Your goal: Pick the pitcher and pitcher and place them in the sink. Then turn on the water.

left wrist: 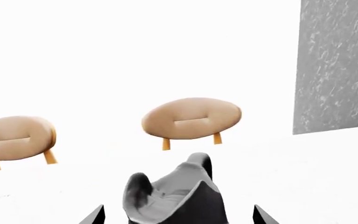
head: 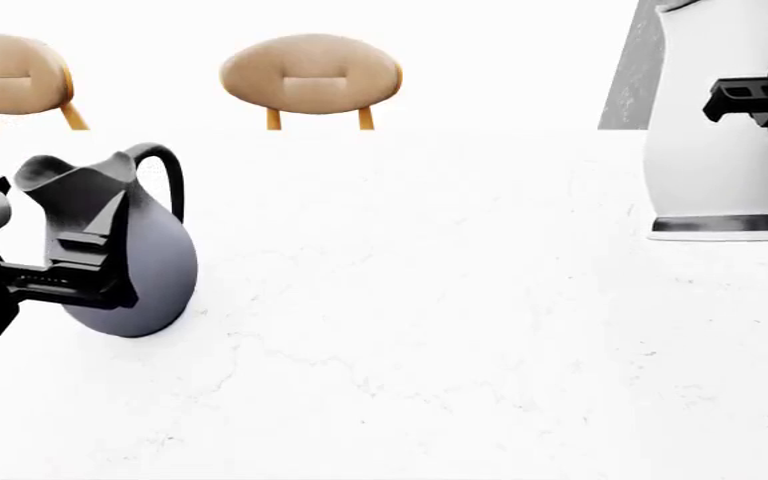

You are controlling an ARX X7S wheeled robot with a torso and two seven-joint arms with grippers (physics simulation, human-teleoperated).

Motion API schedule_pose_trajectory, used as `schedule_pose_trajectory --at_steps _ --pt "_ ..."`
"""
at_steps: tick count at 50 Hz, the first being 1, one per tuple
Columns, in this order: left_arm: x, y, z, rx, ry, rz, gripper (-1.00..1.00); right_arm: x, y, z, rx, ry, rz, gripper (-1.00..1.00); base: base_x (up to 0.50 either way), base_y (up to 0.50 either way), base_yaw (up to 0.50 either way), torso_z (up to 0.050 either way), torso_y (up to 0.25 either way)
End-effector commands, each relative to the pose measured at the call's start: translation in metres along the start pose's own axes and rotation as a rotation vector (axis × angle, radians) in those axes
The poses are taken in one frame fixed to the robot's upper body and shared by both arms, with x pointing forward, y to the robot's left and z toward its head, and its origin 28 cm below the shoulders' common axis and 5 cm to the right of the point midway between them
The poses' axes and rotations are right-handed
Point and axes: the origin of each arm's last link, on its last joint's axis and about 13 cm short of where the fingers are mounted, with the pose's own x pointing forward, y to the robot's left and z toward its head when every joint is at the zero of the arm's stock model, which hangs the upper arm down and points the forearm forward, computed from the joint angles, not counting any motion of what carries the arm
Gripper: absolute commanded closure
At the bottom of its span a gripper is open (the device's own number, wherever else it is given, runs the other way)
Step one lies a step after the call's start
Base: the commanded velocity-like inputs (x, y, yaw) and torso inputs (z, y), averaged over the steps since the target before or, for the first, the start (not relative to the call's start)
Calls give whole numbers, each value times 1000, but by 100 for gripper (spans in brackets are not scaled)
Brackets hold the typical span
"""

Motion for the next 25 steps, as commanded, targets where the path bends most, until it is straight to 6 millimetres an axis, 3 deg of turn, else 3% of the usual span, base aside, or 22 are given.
schedule_pose_trajectory --at_steps 1,25 --pt "4 -1 -3 -9 2 11 -100 0 -4 9 -8 -57 -38 100 0 0 0 0 0" --pt "10 -4 -4 -31 -4 13 -100 1 -4 7 5 -57 -34 100 0 0 0 1 2"
